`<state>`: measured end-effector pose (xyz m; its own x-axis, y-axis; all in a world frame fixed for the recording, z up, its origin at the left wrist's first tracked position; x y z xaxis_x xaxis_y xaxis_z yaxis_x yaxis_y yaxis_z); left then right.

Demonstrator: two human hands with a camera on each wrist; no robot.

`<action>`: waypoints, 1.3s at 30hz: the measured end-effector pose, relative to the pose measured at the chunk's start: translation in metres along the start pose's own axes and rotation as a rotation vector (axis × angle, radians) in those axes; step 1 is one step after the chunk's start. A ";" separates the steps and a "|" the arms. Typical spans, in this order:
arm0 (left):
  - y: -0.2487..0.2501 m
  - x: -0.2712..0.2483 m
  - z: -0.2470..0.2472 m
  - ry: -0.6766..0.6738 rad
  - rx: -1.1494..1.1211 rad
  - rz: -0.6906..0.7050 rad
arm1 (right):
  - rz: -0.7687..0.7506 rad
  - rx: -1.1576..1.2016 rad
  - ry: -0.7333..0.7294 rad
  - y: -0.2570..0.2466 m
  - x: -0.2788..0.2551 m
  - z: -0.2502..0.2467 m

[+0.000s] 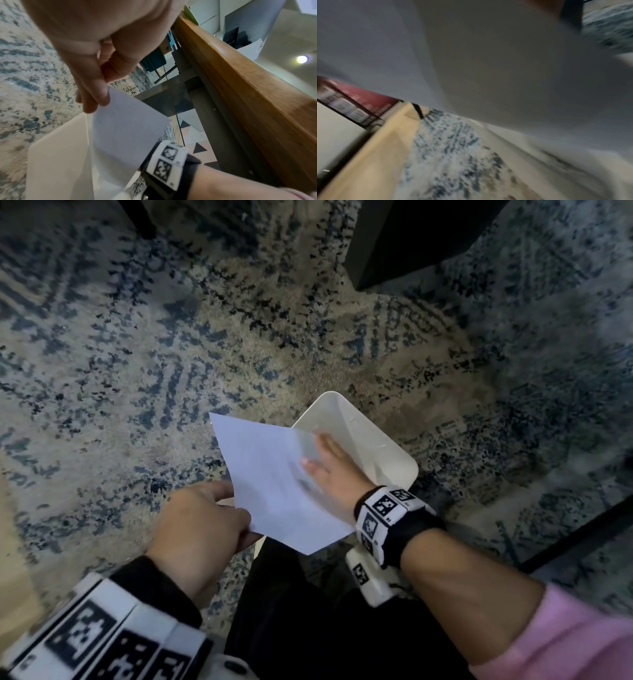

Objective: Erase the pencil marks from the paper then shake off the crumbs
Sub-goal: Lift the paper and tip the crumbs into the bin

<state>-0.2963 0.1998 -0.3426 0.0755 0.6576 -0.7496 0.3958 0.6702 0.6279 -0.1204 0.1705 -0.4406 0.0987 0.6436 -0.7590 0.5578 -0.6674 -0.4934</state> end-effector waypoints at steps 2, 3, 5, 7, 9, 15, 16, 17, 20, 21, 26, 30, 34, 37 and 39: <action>0.002 0.001 0.006 0.002 -0.017 -0.013 | -0.194 0.102 -0.119 -0.028 -0.019 0.011; 0.002 0.002 0.008 -0.003 -0.016 -0.008 | -0.266 0.076 -0.182 -0.036 -0.026 0.020; 0.002 0.003 0.009 -0.007 -0.008 0.008 | -0.301 0.003 -0.260 -0.029 -0.024 0.034; 0.001 0.003 0.008 -0.003 0.001 0.024 | -0.106 -0.074 -0.222 -0.006 -0.008 0.030; -0.001 0.001 0.006 0.003 0.020 0.028 | 0.149 -0.119 -0.171 0.017 0.004 0.018; -0.006 0.010 0.012 0.017 0.051 -0.041 | 0.017 0.041 -0.310 -0.002 -0.003 0.026; -0.005 0.013 0.013 0.017 0.050 -0.060 | 0.005 0.033 -0.314 -0.004 -0.003 0.028; -0.004 0.016 0.013 0.017 0.048 -0.072 | -0.001 0.024 -0.313 -0.005 -0.002 0.029; -0.004 0.024 0.011 0.015 0.084 -0.055 | -0.056 -0.024 -0.247 -0.007 -0.005 0.028; -0.004 0.025 0.010 0.010 0.094 -0.046 | -0.111 -0.055 -0.208 -0.010 -0.008 0.030; -0.005 0.022 0.003 -0.062 0.030 -0.029 | -0.319 0.007 -0.168 -0.029 -0.022 0.042; -0.006 0.015 -0.012 -0.121 -0.035 -0.012 | 0.172 0.003 -0.122 0.028 0.015 0.017; -0.014 0.017 -0.021 -0.121 0.023 -0.012 | 0.201 0.068 0.027 0.034 0.020 0.001; -0.013 0.021 -0.014 -0.114 -0.036 -0.044 | -0.105 0.061 -0.121 0.005 0.009 0.022; -0.011 0.023 -0.014 -0.102 -0.090 -0.056 | -0.068 -0.013 -0.222 0.020 0.012 0.034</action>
<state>-0.3121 0.2124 -0.3639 0.1501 0.5834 -0.7982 0.3185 0.7358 0.5976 -0.1358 0.1519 -0.4742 -0.1229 0.5877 -0.7997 0.5677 -0.6193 -0.5424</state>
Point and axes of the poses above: each hand's wrist, its own x-axis towards the middle knuckle, its own z-axis out of the palm, y = z × x, the point moved 2 cm from there along x, towards the middle knuckle, and after that the axes turned 5 degrees about z, right-handed, at the moved point
